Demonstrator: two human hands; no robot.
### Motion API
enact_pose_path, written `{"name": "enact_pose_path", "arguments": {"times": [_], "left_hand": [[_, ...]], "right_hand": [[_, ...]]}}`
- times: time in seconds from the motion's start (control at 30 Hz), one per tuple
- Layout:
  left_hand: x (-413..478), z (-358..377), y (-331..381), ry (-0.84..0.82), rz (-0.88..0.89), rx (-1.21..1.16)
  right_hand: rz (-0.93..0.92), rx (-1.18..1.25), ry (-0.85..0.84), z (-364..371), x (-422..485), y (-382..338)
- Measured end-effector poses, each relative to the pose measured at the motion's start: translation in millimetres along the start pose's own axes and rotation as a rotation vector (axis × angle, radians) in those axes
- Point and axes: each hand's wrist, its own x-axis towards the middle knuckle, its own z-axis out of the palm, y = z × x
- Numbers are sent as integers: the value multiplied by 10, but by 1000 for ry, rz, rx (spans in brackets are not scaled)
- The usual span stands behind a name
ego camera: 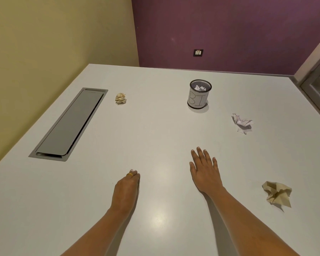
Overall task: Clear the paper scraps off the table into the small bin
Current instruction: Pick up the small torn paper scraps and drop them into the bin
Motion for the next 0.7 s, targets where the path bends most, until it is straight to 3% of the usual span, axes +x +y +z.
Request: {"name": "enact_pose_path", "arguments": {"times": [0.13,0.27,0.5,0.7], "left_hand": [[24,-14,-58,89,33,36],[109,-154,-3,141,-14,-114],[387,-650,-267,392,-537,-641],[447,-866,-541,450,-681,-961]], "right_hand": [[3,1,1,3,-2,-1],[5,10,-1,3,1,-3],[7,6,3,-2,-3,-3],[1,15,18,-17,-11,-7]]}}
